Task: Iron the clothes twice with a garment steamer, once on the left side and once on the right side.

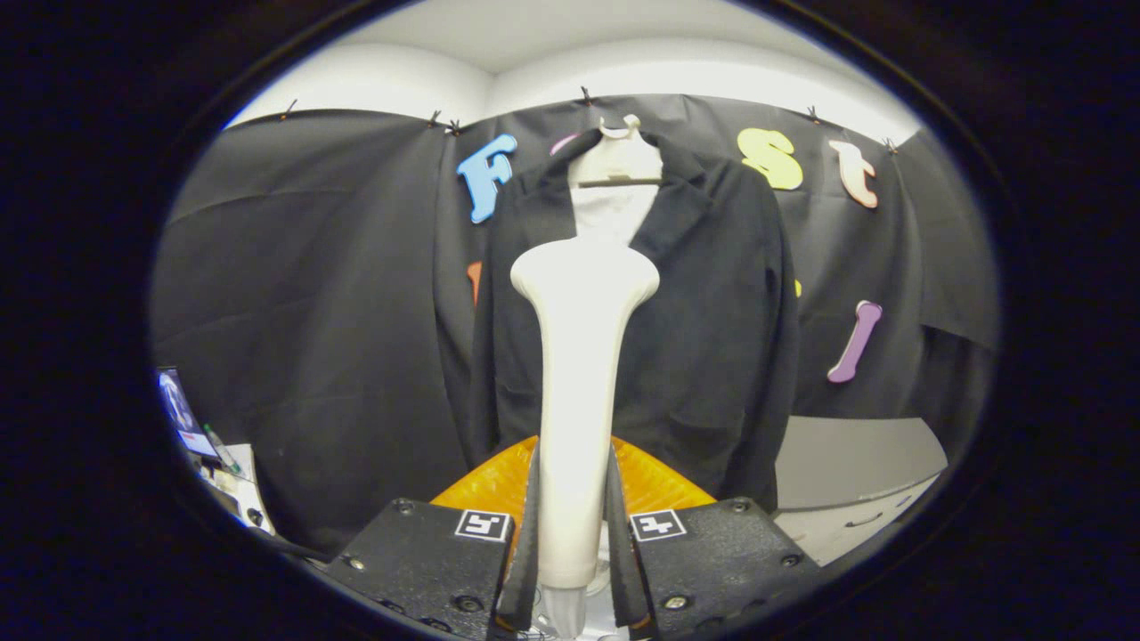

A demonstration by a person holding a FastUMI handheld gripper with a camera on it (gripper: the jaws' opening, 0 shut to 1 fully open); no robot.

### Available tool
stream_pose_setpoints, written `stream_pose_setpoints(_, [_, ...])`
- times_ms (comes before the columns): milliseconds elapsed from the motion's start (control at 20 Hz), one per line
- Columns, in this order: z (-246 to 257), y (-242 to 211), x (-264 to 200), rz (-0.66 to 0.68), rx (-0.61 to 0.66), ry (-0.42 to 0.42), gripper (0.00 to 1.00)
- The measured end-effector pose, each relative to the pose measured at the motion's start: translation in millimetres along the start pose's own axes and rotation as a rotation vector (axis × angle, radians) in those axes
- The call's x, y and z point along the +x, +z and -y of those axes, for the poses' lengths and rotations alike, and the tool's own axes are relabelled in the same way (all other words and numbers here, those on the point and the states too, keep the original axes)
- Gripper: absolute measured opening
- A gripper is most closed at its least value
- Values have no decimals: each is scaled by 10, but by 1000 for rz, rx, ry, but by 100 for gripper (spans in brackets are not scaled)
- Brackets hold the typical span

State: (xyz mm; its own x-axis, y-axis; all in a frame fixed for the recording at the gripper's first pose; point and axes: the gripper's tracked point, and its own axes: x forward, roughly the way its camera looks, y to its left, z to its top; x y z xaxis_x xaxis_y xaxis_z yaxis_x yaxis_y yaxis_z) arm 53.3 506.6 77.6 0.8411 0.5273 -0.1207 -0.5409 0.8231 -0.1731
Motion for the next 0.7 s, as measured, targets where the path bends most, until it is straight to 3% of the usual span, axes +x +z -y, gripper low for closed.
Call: stream_pose_setpoints(700, [-806,1356,847,178,-94,9,36])
